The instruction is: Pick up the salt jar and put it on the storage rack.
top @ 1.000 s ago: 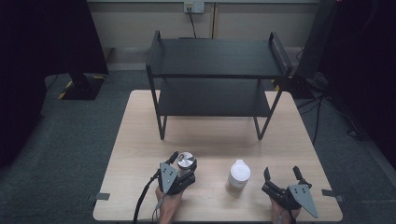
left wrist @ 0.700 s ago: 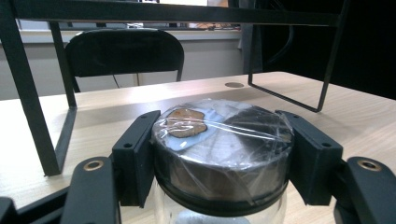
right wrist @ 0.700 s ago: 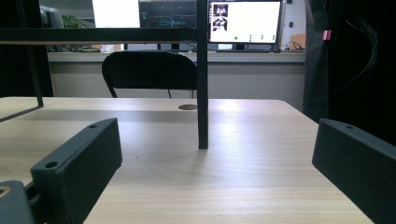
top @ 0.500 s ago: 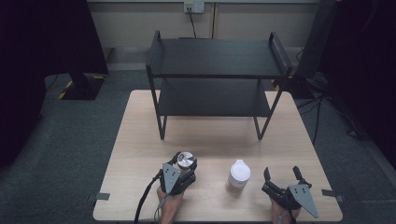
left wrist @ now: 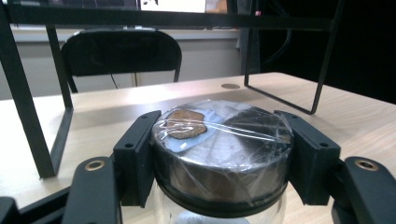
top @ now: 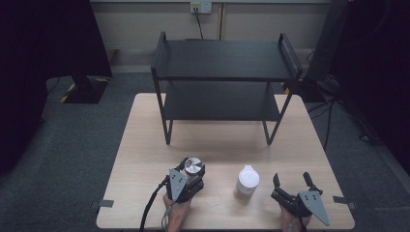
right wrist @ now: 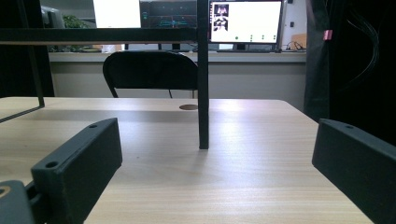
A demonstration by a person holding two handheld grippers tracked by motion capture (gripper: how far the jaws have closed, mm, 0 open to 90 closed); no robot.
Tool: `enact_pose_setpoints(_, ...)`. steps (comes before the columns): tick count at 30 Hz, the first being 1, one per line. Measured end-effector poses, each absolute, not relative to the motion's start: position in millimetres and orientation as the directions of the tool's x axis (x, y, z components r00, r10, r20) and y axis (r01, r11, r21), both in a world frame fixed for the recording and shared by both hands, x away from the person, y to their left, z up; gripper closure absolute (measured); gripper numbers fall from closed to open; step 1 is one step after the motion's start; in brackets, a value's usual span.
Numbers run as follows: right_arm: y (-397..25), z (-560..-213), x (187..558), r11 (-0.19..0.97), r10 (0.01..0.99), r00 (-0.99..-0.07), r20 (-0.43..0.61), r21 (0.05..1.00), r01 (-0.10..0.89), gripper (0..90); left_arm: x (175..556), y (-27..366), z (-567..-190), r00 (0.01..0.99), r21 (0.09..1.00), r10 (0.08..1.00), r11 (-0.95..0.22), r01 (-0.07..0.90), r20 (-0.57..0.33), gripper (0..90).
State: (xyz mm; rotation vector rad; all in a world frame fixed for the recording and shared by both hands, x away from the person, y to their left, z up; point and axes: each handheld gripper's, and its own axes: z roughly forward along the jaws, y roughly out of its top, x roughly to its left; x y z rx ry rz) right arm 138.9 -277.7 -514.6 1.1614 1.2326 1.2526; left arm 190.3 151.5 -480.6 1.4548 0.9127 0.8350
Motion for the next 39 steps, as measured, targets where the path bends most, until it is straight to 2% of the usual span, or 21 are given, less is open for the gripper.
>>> enact_pose_setpoints(8,-277.6,-514.9,138.5,0.012,0.998,-0.054,-0.013,1.000,-0.026,0.2,185.8,163.3,-468.1,0.465,0.999,0.886,-0.015,0.034,-0.003,35.3)
enact_pose_setpoints(20,-278.0,-514.7,138.7,0.011,0.998,-0.056,-0.012,1.000,-0.025,0.2,190.2,177.6,-456.8,0.561,1.000,0.828,-0.002,0.016,-0.008,35.2)
enact_pose_setpoints(29,-278.6,-513.7,139.8,0.012,0.998,-0.060,-0.013,1.000,-0.019,0.2,194.1,173.9,-440.8,0.597,1.000,0.802,0.011,-0.002,-0.008,35.2)
enact_pose_setpoints(39,-279.5,-514.8,139.1,0.011,0.998,-0.065,-0.013,1.000,-0.026,0.2,205.5,186.5,-419.6,0.654,0.999,0.756,-0.026,-0.028,0.039,35.2)
